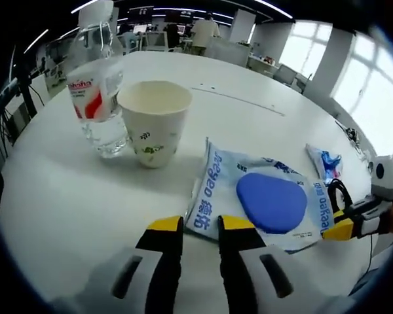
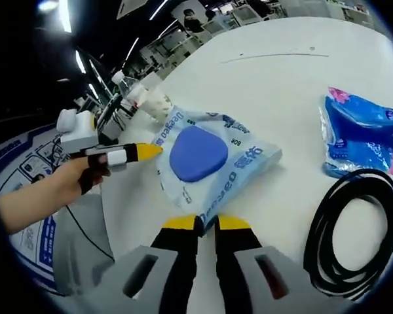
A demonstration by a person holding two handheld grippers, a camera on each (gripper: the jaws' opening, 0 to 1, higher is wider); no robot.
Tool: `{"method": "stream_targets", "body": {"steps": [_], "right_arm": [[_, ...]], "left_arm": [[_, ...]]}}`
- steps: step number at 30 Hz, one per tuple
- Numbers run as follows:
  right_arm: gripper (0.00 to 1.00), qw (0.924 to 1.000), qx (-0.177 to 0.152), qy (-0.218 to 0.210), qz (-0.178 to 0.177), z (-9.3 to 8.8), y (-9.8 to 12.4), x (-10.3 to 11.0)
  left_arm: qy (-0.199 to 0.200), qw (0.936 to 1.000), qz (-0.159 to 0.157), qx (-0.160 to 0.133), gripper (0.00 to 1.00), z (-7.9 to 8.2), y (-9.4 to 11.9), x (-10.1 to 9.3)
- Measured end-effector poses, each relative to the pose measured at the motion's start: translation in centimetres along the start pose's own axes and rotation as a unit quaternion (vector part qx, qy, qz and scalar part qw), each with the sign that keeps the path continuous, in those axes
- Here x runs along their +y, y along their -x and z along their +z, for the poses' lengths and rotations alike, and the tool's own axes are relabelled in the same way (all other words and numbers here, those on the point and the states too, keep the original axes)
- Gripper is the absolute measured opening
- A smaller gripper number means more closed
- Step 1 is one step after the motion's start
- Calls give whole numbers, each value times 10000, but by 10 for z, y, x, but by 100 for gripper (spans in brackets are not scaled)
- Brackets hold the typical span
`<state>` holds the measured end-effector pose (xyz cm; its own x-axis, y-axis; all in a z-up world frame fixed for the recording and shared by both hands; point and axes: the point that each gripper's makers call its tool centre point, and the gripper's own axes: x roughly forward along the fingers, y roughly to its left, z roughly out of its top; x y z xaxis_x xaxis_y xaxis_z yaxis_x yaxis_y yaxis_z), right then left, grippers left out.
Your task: Arrange the tabletop items into an orderly group along one side of the table until the central work area is clear of visible clutter.
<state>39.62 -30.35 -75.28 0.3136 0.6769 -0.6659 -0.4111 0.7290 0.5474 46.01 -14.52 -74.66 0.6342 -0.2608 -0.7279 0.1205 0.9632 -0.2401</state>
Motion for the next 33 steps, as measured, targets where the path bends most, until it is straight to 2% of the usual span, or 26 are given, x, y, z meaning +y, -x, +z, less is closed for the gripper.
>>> {"method": "stream_targets", "body": {"steps": [2,5,9,10,12,15,20,27,33], "right_arm": [[3,10000,-38,-8,-55,1,4,-5],[1,9996,-170,-237,27,6,8,-6],[0,9994,-327,34,-54,18,14,-6],[0,9988,-427,233,-71,24,16,-7],[0,9980,-535,347,-50,31,20,-6],[0,9961,-721,471,-204,47,29,-9],[0,9936,-811,686,-386,64,33,-19],[0,9936,-813,548,-555,76,35,-40],[0,9949,-544,541,-651,69,24,-49]], "left_arm": [[63,10000,-20,-23,5,0,4,1],[61,9999,-73,-96,0,2,9,-4],[-403,9989,-13,-241,0,9,13,-14],[-440,9986,-5,-293,0,12,14,-14],[-481,9976,17,-498,0,22,18,-17],[-628,9954,32,-717,0,36,21,-24],[-736,9935,55,-871,0,50,14,-31],[-829,9926,1,-889,0,58,4,-38],[-971,9931,79,-651,0,51,-10,-35]]}}
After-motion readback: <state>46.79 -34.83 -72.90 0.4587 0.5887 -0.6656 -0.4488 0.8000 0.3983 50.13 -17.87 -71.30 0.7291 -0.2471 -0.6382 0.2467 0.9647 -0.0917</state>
